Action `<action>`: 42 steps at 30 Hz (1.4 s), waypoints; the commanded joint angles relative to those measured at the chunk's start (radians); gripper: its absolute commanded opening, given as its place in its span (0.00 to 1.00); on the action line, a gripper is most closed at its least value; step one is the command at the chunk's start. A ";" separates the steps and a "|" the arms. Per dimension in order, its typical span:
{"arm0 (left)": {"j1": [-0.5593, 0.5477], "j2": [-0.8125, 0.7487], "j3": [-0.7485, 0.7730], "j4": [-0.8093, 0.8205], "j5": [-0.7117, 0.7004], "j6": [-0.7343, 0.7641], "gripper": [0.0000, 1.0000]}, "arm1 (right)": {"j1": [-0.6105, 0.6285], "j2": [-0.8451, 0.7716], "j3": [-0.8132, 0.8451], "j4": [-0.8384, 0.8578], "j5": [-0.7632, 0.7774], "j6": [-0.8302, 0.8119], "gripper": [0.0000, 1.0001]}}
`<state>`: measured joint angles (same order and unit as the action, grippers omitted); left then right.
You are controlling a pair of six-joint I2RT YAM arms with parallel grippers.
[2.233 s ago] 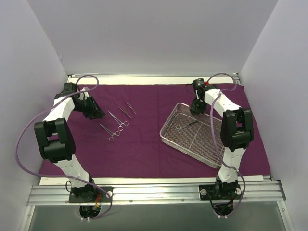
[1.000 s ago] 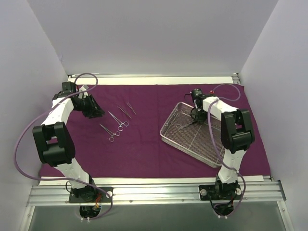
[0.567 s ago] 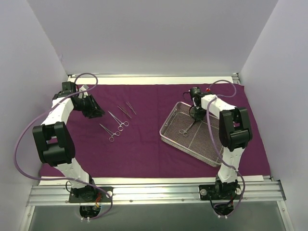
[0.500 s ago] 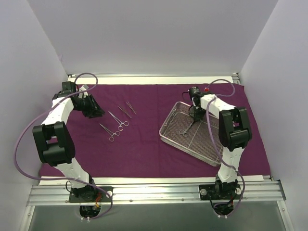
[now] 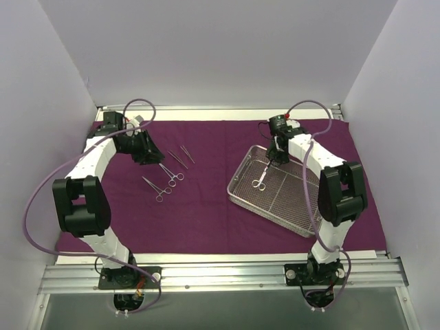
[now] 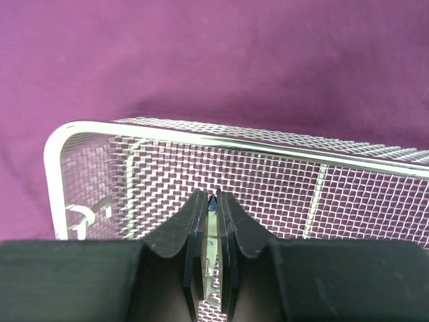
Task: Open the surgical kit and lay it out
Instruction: Pick up the medical item from the container, then place the medical item in the surgical kit.
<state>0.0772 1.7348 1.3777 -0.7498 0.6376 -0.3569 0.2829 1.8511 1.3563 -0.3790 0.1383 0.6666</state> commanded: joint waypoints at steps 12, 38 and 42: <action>-0.284 0.101 0.259 0.055 0.188 -0.014 0.43 | -0.007 -0.098 -0.019 0.078 -0.094 -0.131 0.00; -0.640 0.302 0.399 0.193 0.277 -0.113 0.47 | -0.031 -0.302 0.003 0.063 -0.347 -0.180 0.00; -0.675 0.324 0.415 0.195 0.284 -0.108 0.47 | -0.031 -0.316 0.000 0.069 -0.373 -0.174 0.00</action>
<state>-0.5758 2.0438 1.7714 -0.6071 0.8886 -0.4637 0.2558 1.5917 1.3346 -0.3107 -0.1905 0.4931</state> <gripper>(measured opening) 0.467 0.093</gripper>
